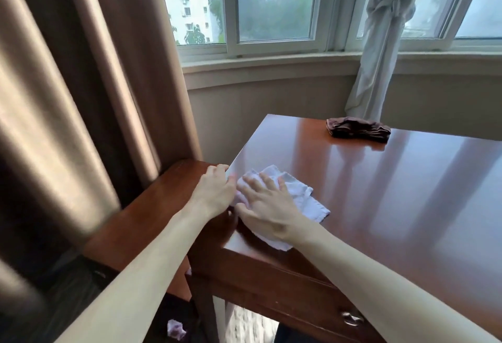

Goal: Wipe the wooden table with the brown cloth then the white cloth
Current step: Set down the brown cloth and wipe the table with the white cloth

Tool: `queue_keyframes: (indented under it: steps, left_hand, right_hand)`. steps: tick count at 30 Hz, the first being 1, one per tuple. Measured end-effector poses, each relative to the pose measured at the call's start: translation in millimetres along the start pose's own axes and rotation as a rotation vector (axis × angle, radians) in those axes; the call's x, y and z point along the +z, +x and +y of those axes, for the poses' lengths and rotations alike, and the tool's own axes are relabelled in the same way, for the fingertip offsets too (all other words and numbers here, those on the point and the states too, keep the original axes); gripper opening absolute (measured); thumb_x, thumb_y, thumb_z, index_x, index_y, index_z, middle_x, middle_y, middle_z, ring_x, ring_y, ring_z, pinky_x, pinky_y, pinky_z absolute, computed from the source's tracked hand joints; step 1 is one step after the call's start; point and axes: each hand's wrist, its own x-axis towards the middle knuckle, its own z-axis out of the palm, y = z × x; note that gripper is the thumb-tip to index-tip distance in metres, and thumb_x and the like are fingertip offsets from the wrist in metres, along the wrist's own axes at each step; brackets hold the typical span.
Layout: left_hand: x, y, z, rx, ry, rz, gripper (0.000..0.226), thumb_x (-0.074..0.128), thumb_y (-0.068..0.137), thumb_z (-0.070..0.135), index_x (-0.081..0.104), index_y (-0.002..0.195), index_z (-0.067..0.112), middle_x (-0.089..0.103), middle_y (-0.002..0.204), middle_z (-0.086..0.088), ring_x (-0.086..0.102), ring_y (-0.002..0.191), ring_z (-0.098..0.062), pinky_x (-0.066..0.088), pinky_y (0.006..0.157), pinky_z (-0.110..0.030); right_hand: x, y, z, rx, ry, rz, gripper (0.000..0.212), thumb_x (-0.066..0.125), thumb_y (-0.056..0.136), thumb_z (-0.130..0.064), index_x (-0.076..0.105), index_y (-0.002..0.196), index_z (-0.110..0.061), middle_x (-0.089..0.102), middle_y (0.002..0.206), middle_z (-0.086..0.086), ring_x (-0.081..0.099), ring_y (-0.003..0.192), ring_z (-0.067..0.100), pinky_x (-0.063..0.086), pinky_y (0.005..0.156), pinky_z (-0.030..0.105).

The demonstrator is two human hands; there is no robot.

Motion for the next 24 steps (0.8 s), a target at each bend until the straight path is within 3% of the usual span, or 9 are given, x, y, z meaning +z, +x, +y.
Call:
queue_keyframes:
  steps: [3,5,9,11,16,21,24]
  left_hand:
    - [15,41,25,0.0,0.069,-0.079,0.05,0.034,0.105,0.038,0.041,0.148,0.015,0.038,0.152,-0.012,0.037,0.14,-0.031,0.03,0.115,-0.044]
    - [17,69,38,0.054,0.131,-0.052,0.047,0.033,0.105,0.039,0.043,0.145,0.016,0.04,0.15,-0.009,0.038,0.138,-0.031,0.031,0.113,-0.043]
    - [28,113,38,0.124,0.139,-0.071,0.047,0.028,0.105,0.041,0.045,0.144,0.02,0.044,0.148,-0.003,0.034,0.143,-0.026,0.03,0.115,-0.043]
    - [41,123,30,0.127,0.156,-0.096,0.055,0.02,0.103,0.05,0.036,0.15,0.025,0.04,0.151,-0.003,0.032,0.145,-0.026,0.029,0.116,-0.044]
    - [55,129,24,0.075,0.258,-0.091,0.065,0.023,0.101,0.058,0.015,0.159,0.029,0.015,0.167,0.002,0.017,0.152,-0.018,0.021,0.12,-0.041]
    - [55,133,21,0.05,0.269,-0.09,0.065,0.023,0.101,0.059,0.012,0.16,0.034,0.011,0.168,0.006,0.019,0.151,-0.016,0.021,0.118,-0.037]
    - [55,134,22,0.037,0.267,-0.086,0.064,0.025,0.1,0.058,0.013,0.159,0.035,0.013,0.167,0.005,0.023,0.15,-0.018,0.024,0.117,-0.039]
  right_hand:
    - [-13,14,19,-0.071,-0.008,0.004,0.072,0.017,0.085,-0.061,0.039,0.151,-0.038,0.037,0.157,-0.005,0.03,0.142,0.027,0.015,0.121,0.05]
    - [-12,44,37,0.01,-0.008,0.028,0.066,0.023,0.091,-0.06,0.037,0.151,-0.038,0.037,0.158,-0.003,0.029,0.144,0.028,0.014,0.122,0.053]
    - [-15,126,84,0.195,-0.02,0.015,0.063,0.016,0.096,-0.06,0.04,0.15,-0.037,0.03,0.163,0.0,0.022,0.151,0.028,0.009,0.121,0.059]
    - [-16,164,112,0.209,-0.038,0.004,0.053,0.023,0.101,-0.056,0.041,0.149,-0.039,0.03,0.163,-0.001,0.023,0.15,0.028,0.01,0.121,0.058]
    - [-22,260,174,0.279,-0.073,0.006,0.052,0.024,0.098,-0.058,0.049,0.141,-0.046,0.04,0.155,0.004,0.034,0.142,0.034,0.016,0.117,0.057]
    - [-20,318,213,0.388,-0.038,0.004,0.068,0.023,0.095,-0.067,0.024,0.159,-0.045,0.01,0.17,0.011,0.009,0.155,0.038,0.003,0.123,0.057]
    - [-22,317,212,0.329,-0.067,0.0,0.062,0.019,0.092,-0.06,0.04,0.149,-0.046,0.032,0.161,0.005,0.028,0.146,0.038,0.013,0.118,0.059]
